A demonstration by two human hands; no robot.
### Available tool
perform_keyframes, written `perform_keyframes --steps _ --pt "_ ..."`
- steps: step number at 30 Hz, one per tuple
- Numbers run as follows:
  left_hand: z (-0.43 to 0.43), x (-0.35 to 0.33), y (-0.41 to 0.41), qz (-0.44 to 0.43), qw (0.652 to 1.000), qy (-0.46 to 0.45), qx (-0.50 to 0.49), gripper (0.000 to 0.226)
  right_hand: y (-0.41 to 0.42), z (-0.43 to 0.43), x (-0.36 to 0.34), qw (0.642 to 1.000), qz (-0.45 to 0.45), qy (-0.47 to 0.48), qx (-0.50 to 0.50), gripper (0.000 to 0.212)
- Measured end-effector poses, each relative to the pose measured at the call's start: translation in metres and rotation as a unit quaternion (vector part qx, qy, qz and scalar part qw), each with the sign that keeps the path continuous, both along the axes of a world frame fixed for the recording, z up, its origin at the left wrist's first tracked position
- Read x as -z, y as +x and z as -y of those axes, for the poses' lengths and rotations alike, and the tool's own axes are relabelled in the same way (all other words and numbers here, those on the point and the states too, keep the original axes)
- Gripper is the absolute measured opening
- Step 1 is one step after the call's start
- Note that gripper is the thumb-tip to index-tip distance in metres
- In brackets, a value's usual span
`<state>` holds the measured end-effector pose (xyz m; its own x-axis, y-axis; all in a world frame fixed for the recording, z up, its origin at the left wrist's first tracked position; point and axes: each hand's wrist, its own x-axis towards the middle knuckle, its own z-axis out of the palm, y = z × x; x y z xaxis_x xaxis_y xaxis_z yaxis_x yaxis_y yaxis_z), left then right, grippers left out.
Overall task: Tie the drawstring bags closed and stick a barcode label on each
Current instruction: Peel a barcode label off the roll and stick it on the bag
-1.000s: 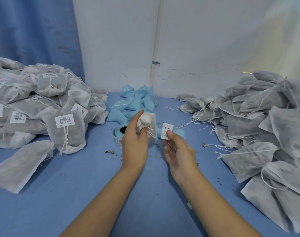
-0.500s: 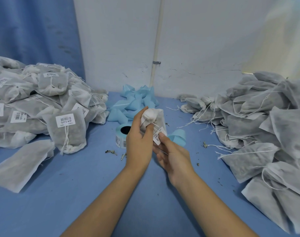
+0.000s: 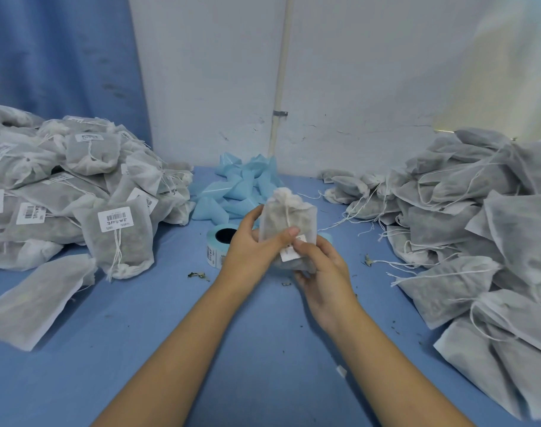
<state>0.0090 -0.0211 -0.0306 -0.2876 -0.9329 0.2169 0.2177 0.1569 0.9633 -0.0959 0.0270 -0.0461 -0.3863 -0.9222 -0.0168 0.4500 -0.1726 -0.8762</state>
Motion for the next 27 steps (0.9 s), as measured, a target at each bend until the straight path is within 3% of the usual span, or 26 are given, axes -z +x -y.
perform_keyframes --steps 2,7,13,15,17,19,21,23,24,25,27 --pt "-0.001 0.003 0.0 0.026 0.999 0.008 0.031 0.037 -0.002 0.001 0.0 0.999 0.037 -0.02 0.012 0.013" --pt "0.001 0.012 0.0 -0.01 0.992 0.08 0.094 0.019 -0.004 0.002 0.001 0.996 0.077 -0.044 0.018 0.017" --pt "0.008 0.012 0.007 -0.037 0.983 0.114 0.137 0.036 -0.001 0.004 0.001 0.994 0.098 -0.053 0.018 0.027" --pt "0.008 0.008 0.011 0.015 0.987 0.089 0.129 0.029 -0.001 0.003 0.002 0.993 0.106 -0.052 0.018 0.026" --pt "0.008 0.005 0.015 0.12 0.984 0.046 0.122 0.028 -0.001 0.003 0.003 0.994 0.099 -0.046 0.02 0.026" --pt "0.01 0.002 0.016 0.142 0.983 0.037 0.106 0.033 -0.002 0.004 0.003 0.997 0.072 -0.031 0.023 0.028" --pt "0.014 -0.005 0.018 -0.006 0.996 0.075 0.046 0.028 -0.001 0.004 0.002 0.998 0.061 0.001 0.027 0.037" --pt "0.021 -0.016 0.024 -0.259 0.958 0.113 0.053 0.015 -0.003 0.004 0.002 0.997 0.064 0.026 0.027 0.043" --pt "0.024 -0.02 0.029 -0.339 0.931 0.115 0.073 0.016 -0.004 0.003 0.003 0.997 0.064 0.03 0.023 0.041" --pt "0.025 -0.023 0.033 -0.374 0.915 0.114 0.095 0.017 -0.005 0.003 0.005 0.997 0.065 0.031 0.018 0.035" --pt "0.025 -0.023 0.037 -0.345 0.925 0.101 0.121 0.012 -0.005 0.003 0.007 0.997 0.066 0.029 0.014 0.017"
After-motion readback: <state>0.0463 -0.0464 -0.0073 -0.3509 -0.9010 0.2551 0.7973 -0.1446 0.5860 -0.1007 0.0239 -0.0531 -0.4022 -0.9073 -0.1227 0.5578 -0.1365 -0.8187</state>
